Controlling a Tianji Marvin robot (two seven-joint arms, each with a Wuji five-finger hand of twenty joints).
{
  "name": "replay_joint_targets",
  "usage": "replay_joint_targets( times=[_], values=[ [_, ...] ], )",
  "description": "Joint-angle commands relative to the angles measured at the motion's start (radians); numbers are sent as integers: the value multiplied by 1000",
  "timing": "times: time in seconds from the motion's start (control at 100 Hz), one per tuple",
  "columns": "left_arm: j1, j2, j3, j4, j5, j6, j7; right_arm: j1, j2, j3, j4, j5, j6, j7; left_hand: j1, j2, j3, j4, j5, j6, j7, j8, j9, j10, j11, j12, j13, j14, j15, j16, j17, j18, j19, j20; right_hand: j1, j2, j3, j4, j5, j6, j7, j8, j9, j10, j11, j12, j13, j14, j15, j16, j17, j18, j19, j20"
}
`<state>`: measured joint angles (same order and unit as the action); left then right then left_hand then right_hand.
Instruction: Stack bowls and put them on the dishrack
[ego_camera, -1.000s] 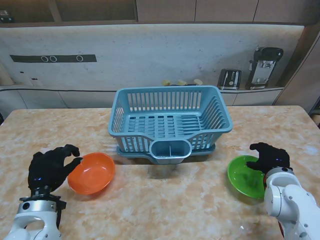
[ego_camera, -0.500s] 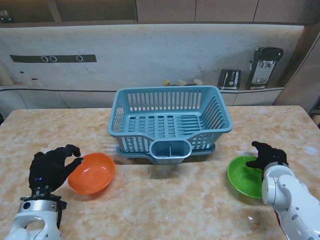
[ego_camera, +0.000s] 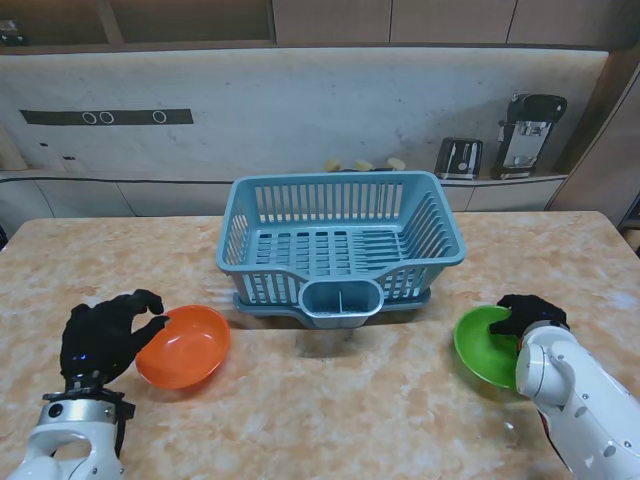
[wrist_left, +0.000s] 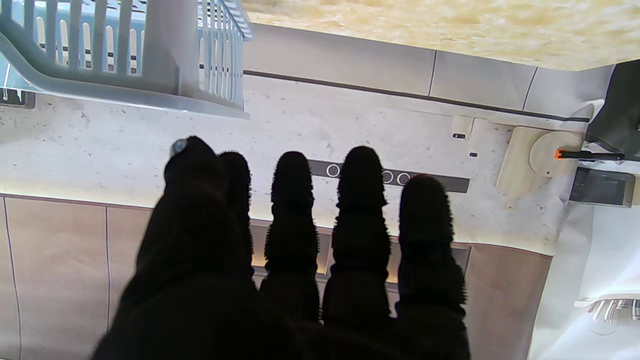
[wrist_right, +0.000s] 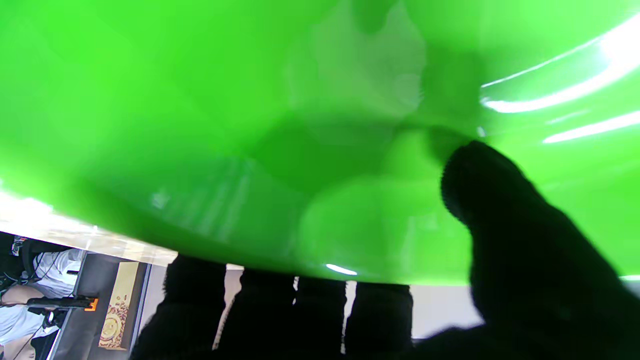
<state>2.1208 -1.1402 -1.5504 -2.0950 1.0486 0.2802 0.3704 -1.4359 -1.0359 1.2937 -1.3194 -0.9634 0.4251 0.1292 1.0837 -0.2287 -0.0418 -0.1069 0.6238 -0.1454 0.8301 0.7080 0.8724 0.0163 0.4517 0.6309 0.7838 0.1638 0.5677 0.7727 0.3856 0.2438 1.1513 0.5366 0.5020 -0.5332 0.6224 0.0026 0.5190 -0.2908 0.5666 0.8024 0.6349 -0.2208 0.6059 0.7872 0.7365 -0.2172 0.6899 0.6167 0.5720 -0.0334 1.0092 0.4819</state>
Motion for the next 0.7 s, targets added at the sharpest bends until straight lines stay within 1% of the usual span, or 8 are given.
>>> replay_joint_targets(
  times=[0.0, 0.01, 0.04, 0.06, 0.2, 0.36, 0.49, 0.69],
  values=[
    [4, -1, 3, -10, 0, 2, -18, -9, -10, -5, 22, -3, -2, 11, 3, 45, -12, 4, 14, -15, -15, 2, -5, -5, -18, 3, -5, 8, -7, -7, -11, 17, -4, 5, 131, -42, 3, -4, 25, -85, 99, 46, 48, -48, 46, 106, 34, -47, 88, 63, 58, -39, 67, 43],
    [4, -1, 4, -10, 0, 2, -19, -9, -10, -5, 23, -2, -4, 9, 4, 45, -11, 4, 14, -15, -15, 2, -4, -5, -18, 3, -5, 8, -7, -7, -11, 17, -4, 5, 159, -60, 11, -12, 34, -116, 136, 52, 68, -57, 52, 166, 48, -56, 110, 74, 76, -47, 81, 48],
    [4, 0, 4, -11, 1, 2, -21, -9, -11, -3, 26, 2, -7, 3, 3, 45, -12, 4, 13, -15, -15, 2, -3, -5, -17, 3, -6, 8, -7, -7, -11, 17, -4, 5, 183, -75, 19, -16, 50, -143, 164, 59, 86, -62, 58, 195, 60, -62, 126, 82, 92, -51, 92, 52],
    [4, 0, 4, -11, 2, 2, -22, -10, -11, -2, 26, 4, -10, 0, 4, 45, -12, 4, 13, -16, -15, 2, -4, -5, -18, 3, -5, 9, -7, -7, -11, 17, -4, 5, 213, -95, 49, -26, 83, -191, 205, 70, 123, -74, 54, 239, 81, -63, 161, 119, 121, -61, 117, 59],
    [2, 0, 4, -11, 3, -1, -24, -24, -15, 14, 14, 21, -13, -10, 3, 44, -12, 4, 15, -15, -15, 2, -3, -6, -18, 3, -5, 8, -7, -7, -11, 17, -4, 5, 250, -148, 232, -79, 220, -276, 277, 156, 209, -114, 65, 310, 138, -71, 264, 164, 231, -116, 206, 78],
    [4, 0, 4, -13, 4, 1, -25, -52, -26, 50, -27, 80, -9, -24, 5, 45, -11, 4, 15, -15, -16, 2, -4, -6, -19, 3, -6, 9, -7, -7, -11, 19, -5, 5, 283, -187, 326, -91, 267, -271, 332, 187, 193, -119, 80, 351, 156, -88, 369, 180, 355, -189, 291, 76],
    [6, 0, 3, -14, 3, 3, -22, -83, -37, 81, -69, 117, -12, -54, 4, 45, -12, 4, 16, -15, -16, 3, -3, -4, -19, 3, -6, 9, -7, -6, -12, 19, -5, 5, 294, -209, 363, -99, 288, -272, 362, 198, 196, -120, 85, 358, 166, -87, 393, 180, 413, -207, 299, 51],
    [8, 0, 2, -16, 4, 2, -21, -145, -42, 134, -161, 136, -24, -54, 5, 46, -11, 4, 17, -14, -16, 3, -3, -5, -19, 3, -5, 9, -7, -7, -12, 20, -6, 5, 301, -247, 428, -110, 312, -264, 395, 212, 211, -119, 93, 364, 188, -86, 436, 182, 484, -243, 307, 22]
  ],
)
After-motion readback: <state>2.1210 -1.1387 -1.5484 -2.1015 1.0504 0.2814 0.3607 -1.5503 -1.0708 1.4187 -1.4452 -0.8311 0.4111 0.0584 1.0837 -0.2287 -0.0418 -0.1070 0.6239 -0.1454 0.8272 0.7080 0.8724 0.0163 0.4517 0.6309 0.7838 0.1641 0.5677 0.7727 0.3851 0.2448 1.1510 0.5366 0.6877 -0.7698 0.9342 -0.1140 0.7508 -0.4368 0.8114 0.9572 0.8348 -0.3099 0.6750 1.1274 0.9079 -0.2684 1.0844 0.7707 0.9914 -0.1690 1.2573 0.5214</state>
